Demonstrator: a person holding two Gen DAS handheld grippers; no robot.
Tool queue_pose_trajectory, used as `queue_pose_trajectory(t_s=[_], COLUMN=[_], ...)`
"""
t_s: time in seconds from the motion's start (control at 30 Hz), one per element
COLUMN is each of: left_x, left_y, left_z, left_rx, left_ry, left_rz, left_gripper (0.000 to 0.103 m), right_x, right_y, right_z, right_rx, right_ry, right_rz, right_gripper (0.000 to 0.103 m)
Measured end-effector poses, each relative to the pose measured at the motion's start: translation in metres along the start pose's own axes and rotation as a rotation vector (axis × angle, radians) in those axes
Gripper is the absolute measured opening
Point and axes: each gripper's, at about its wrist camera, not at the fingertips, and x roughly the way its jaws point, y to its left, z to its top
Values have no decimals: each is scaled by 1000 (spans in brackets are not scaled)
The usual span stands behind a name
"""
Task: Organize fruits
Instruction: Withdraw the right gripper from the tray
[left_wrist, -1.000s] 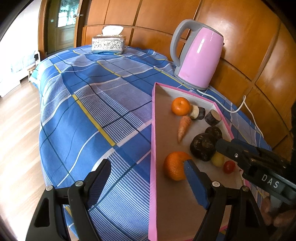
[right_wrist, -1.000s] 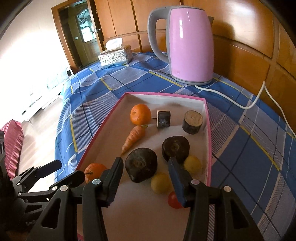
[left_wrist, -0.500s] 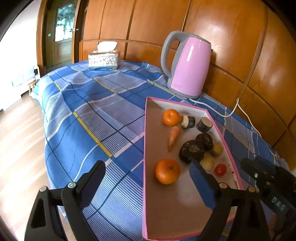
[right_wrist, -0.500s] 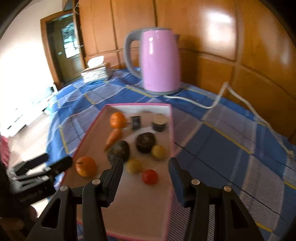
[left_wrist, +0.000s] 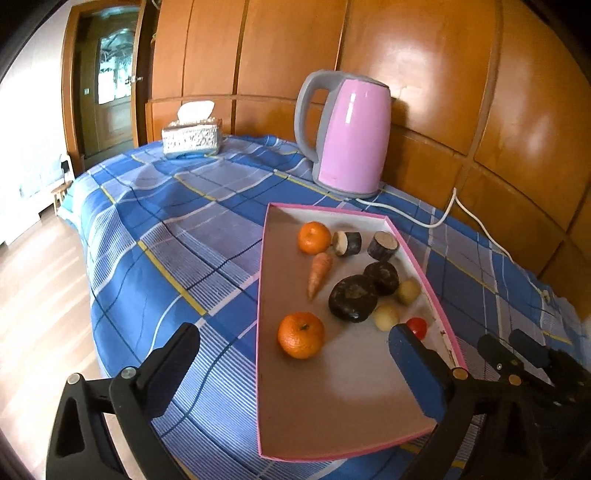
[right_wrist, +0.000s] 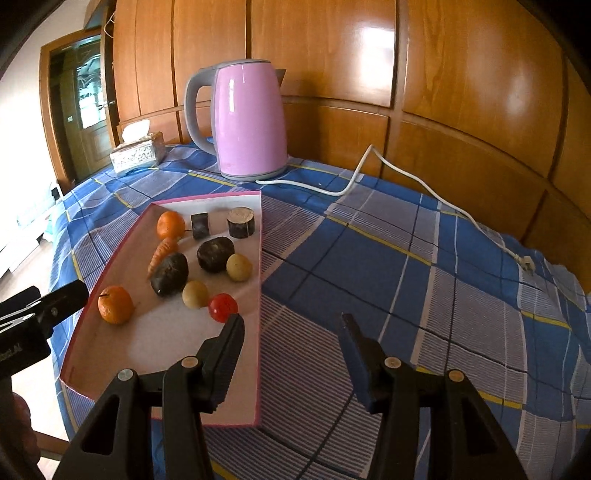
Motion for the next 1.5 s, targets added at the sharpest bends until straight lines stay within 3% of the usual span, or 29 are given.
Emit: queue_pose_trajectory(t_s=[0.5, 1.5], left_x=[-2, -2], left_y=[-2, 4], left_z=[0, 1], left_rx=[4, -20], left_ry=[-11, -22], left_rz=[61, 63], left_gripper=[103, 100], right_x=[-5, 0], right_y=[3, 11], right_z=[-3, -4], right_rx=[-3, -26], right_ry=[-16, -8], right_rz=[4, 12], right_gripper=[54, 54])
